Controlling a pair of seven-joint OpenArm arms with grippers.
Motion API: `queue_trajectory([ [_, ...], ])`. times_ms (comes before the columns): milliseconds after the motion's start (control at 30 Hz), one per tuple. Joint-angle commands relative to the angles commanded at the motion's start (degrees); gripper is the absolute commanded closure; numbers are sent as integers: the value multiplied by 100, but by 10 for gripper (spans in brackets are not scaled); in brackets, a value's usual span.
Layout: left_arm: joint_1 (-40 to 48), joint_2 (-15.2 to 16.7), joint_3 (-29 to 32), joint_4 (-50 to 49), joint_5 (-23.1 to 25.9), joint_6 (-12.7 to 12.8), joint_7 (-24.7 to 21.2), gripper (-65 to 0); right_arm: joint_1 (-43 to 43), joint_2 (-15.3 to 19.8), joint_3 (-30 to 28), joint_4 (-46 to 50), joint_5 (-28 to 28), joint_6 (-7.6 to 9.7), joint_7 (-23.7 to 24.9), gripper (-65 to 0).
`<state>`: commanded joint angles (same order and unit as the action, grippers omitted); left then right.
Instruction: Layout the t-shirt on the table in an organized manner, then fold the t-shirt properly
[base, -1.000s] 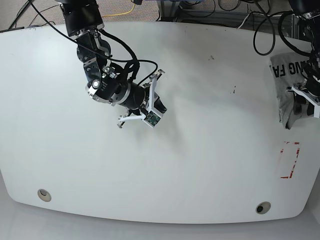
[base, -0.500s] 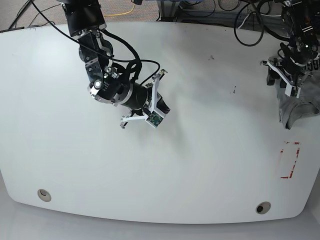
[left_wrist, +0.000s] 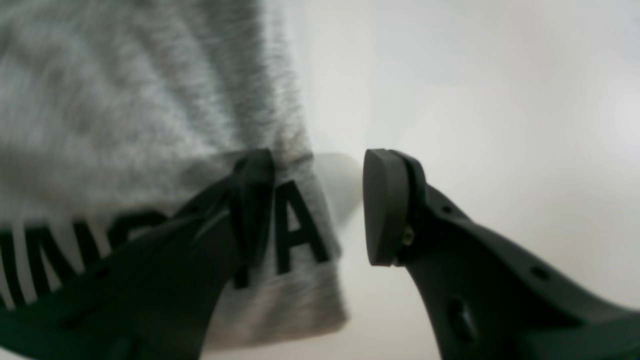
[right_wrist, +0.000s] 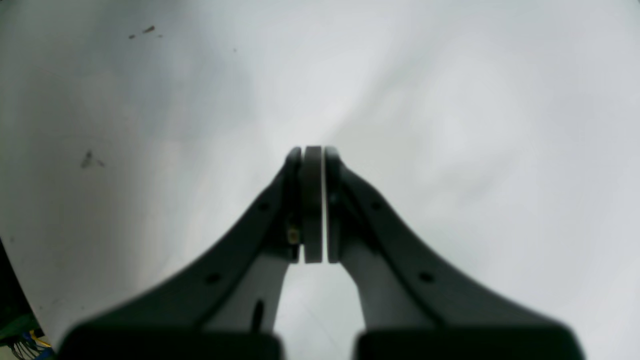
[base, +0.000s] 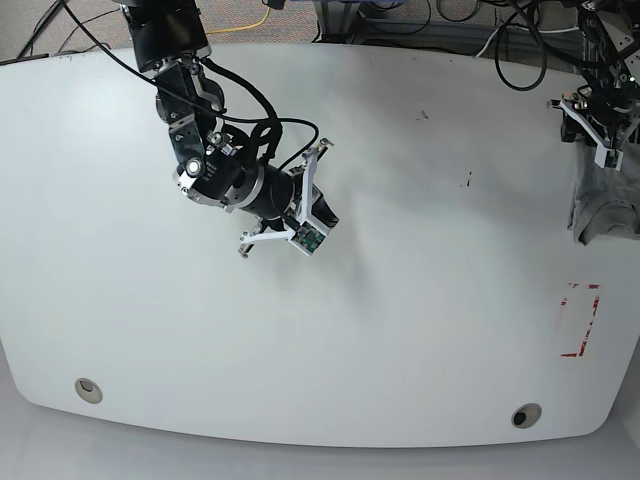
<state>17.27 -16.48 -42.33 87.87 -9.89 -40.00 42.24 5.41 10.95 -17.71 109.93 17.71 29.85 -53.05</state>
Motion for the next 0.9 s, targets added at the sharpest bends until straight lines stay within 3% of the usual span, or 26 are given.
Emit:
queue_trajectory([
  [367,0,-26,-26,615,-26,0,44,-274,-9,-18,-9,79,9,0,0,-6],
  [633,-167,290,431,1582,-9,0,132,-271,0,88,9,193,-53,-35,211,-6],
  [700,-220,536,633,1793,44,0,-202,-246,0,211,0,193,-53,-53,527,-6],
  [800,-211,809,976,1925,422,374,-941,-207,-97,396,9,167,-114,-70,1046,-6],
  [900,-35,1055,1345,1943,949,435,-1670,-169,-369,501,9,158,-659,-185,1600,-6],
])
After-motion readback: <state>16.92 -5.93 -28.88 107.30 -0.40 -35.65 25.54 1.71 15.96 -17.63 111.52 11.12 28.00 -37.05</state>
